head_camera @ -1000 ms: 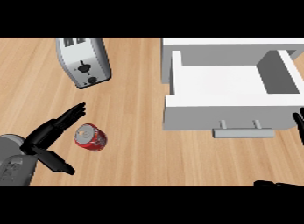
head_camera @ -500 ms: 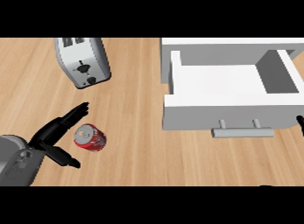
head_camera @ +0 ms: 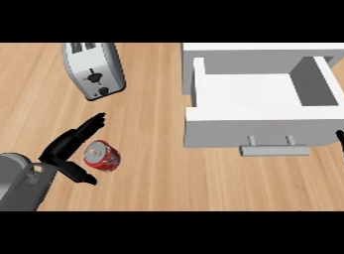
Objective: Pick up the can, place it into the drawer and close the drawer
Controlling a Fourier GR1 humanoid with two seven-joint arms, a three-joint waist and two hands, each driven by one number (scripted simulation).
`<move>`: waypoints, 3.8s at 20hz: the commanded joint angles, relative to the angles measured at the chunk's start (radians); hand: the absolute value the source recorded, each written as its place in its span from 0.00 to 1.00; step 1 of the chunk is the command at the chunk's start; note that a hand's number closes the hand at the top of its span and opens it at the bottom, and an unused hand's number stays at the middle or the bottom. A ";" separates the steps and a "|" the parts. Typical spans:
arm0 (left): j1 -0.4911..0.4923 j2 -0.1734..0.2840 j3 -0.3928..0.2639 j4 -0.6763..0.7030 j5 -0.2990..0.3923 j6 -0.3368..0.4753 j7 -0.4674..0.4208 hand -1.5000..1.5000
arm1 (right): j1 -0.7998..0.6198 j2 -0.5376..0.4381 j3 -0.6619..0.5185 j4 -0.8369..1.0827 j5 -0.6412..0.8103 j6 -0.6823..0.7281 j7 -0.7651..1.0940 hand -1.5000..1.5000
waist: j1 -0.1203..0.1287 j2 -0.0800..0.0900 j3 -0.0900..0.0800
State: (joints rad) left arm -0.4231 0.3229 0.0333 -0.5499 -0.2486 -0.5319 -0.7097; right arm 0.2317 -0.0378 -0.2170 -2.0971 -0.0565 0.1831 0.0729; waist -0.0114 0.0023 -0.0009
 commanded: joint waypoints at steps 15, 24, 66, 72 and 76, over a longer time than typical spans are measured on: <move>-0.016 -0.083 -0.058 0.002 -0.008 -0.041 -0.056 0.00 | 0.047 -0.009 -0.040 -0.077 -0.063 0.044 0.035 0.00 | 0.004 -0.003 0.001; -0.032 -0.123 -0.084 -0.007 0.006 -0.074 -0.045 1.00 | 0.064 -0.005 -0.065 -0.063 -0.084 0.057 0.017 0.00 | 0.002 -0.003 0.001; -0.237 -0.323 -0.146 -0.805 0.248 0.806 0.902 1.00 | 0.093 0.022 -0.093 -0.044 -0.068 0.061 -0.057 0.00 | -0.002 -0.002 0.001; -0.446 -0.323 -0.199 -0.705 0.246 0.904 0.949 1.00 | 0.038 -0.001 -0.089 -0.106 -0.087 0.023 0.051 0.00 | -0.008 -0.001 0.001; -0.579 -0.323 -0.210 -0.613 0.280 0.957 0.965 1.00 | 0.045 -0.033 -0.128 -0.096 -0.143 0.060 0.063 0.00 | -0.011 -0.001 0.001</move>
State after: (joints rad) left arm -0.8761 0.0002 -0.1644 -1.2419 0.0075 0.3802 0.2350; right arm 0.3006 -0.0276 -0.2946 -2.2044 -0.1332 0.2196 0.1038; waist -0.0186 0.0007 0.0003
